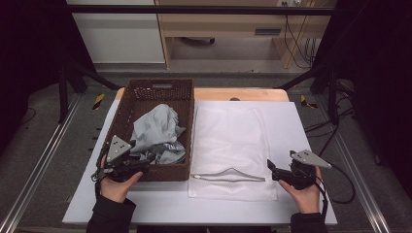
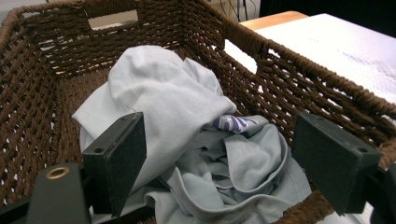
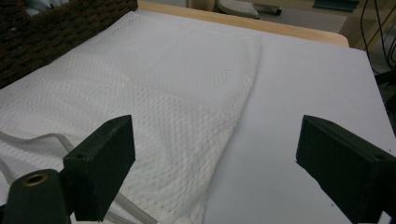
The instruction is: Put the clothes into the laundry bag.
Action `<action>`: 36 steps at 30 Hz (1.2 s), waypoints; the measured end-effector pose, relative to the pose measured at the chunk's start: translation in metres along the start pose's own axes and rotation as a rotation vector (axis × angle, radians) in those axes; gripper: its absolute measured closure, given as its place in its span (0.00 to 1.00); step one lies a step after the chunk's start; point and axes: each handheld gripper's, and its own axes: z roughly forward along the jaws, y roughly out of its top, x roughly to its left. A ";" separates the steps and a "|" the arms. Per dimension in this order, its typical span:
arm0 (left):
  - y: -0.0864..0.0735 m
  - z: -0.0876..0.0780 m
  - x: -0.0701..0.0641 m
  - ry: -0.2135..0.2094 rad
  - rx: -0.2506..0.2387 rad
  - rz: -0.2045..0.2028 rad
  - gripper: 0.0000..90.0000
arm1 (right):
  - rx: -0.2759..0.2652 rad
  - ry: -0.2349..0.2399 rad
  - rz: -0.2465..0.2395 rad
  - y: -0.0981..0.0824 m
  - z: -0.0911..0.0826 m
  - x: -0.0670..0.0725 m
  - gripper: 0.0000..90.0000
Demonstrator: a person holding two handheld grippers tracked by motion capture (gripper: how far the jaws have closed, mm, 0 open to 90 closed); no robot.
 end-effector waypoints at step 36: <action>0.074 0.040 0.021 0.086 0.008 0.031 0.20 | -0.017 0.033 -0.028 0.014 0.001 0.024 0.10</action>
